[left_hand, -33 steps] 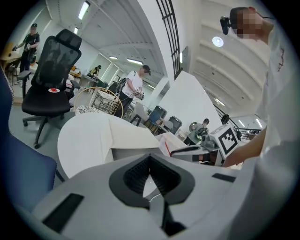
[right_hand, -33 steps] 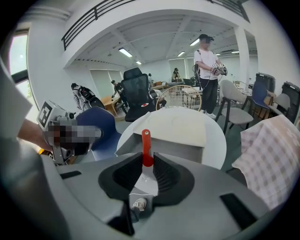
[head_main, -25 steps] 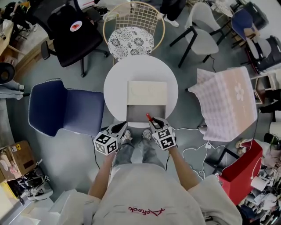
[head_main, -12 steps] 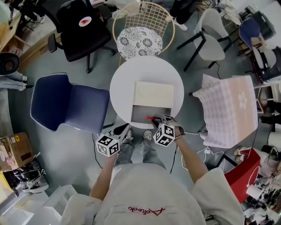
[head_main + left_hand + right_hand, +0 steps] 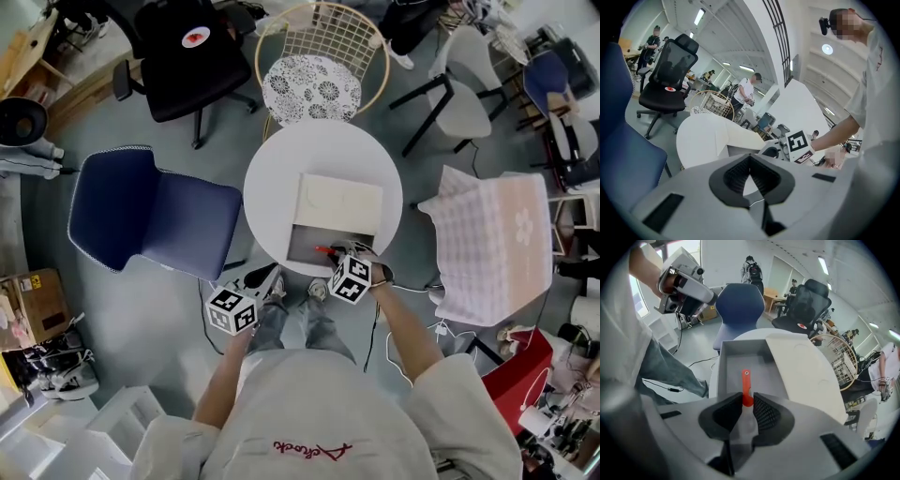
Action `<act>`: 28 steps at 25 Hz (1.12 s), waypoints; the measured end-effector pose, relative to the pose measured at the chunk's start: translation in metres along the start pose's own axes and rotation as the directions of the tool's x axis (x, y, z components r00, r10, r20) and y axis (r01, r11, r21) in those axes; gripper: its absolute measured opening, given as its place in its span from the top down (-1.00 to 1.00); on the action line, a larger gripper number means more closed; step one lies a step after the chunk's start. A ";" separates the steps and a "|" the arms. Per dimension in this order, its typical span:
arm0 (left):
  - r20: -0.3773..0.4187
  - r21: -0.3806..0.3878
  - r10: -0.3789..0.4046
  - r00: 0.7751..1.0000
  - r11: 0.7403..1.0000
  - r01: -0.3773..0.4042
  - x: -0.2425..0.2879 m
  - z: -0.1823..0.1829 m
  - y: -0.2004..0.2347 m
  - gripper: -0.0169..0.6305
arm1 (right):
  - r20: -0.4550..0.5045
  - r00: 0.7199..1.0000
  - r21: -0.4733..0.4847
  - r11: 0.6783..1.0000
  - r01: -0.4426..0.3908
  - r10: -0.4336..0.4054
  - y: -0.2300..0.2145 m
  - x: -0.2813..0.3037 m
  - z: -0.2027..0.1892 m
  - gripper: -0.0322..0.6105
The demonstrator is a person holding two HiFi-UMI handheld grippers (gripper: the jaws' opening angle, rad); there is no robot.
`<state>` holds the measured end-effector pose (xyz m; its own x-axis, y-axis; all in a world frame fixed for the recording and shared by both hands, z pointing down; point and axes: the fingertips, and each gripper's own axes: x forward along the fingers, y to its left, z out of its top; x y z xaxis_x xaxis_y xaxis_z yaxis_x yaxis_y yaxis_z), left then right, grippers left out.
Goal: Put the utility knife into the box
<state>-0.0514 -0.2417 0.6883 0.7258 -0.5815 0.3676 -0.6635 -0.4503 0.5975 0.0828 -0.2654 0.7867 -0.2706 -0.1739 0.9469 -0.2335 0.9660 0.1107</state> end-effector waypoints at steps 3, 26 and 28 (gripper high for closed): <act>0.001 -0.007 0.009 1.000 1.000 -0.009 -0.002 0.000 0.001 0.91 | -0.039 0.999 0.003 1.000 -0.021 0.021 -0.001 0.011 -0.007 0.65; 0.007 -0.013 0.009 1.000 1.000 -0.009 -0.011 0.001 0.010 0.91 | -0.119 0.992 0.019 0.999 -0.042 0.044 -0.002 0.043 -0.017 0.65; 0.007 -0.014 0.005 1.000 1.000 -0.005 -0.011 0.000 0.010 0.91 | -0.111 0.993 0.020 0.999 -0.037 0.039 -0.002 0.043 -0.017 0.65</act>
<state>-0.0656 -0.2399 0.6903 0.7214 -0.5882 0.3655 -0.6641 -0.4381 0.6058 0.0873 -0.2718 0.8322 -0.1737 -0.1138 0.9782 -0.2424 0.9677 0.0695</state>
